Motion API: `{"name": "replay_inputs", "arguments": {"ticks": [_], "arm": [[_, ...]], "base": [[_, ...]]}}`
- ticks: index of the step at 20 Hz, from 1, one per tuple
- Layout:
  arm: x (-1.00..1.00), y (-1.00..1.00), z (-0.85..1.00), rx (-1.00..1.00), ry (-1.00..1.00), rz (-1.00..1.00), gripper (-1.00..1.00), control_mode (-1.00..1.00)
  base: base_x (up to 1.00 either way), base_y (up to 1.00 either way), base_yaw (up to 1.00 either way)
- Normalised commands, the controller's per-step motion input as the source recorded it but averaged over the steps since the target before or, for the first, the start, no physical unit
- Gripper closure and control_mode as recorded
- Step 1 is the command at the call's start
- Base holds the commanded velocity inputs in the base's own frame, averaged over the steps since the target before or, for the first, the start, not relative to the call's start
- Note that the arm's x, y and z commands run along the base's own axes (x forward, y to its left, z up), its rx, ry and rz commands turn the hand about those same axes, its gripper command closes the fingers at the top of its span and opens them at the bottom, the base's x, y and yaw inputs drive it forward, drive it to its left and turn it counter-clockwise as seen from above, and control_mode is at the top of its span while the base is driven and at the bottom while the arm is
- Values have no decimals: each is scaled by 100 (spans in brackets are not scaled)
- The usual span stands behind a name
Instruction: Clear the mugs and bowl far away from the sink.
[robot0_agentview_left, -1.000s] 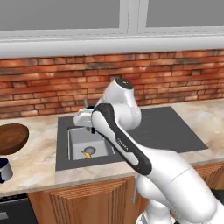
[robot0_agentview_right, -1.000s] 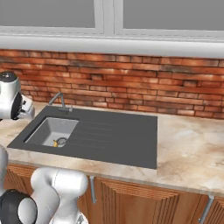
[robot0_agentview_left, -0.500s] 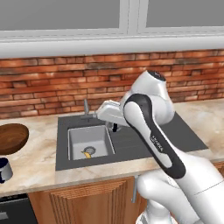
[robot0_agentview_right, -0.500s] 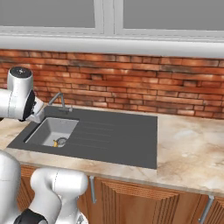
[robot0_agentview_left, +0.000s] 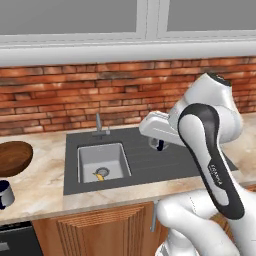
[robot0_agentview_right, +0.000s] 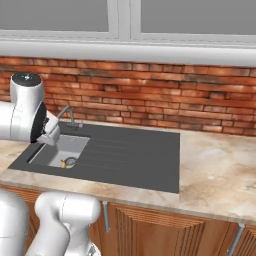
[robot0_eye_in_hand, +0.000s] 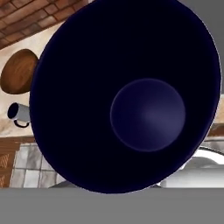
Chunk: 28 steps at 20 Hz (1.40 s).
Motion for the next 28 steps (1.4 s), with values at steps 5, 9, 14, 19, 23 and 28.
{"name": "replay_inputs", "arguments": {"ticks": [5, 9, 14, 19, 23, 28], "arm": [[-45, -55, 10, 5, 0, 0, 100, -100], [-18, -17, 0, 7, 0, 0, 100, -100], [-3, -10, 2, 2, 0, 0, 100, -100], [-24, -29, 23, 0, 2, -3, 100, -100], [-47, -39, 16, 0, 4, -7, 100, -100], [0, 0, 0, 0, 0, 0, 100, 100]], "base": [[0, 0, 0], [0, 0, 0], [0, 0, 0], [0, 0, 0], [0, 0, 0], [-70, -10, -7]]}}
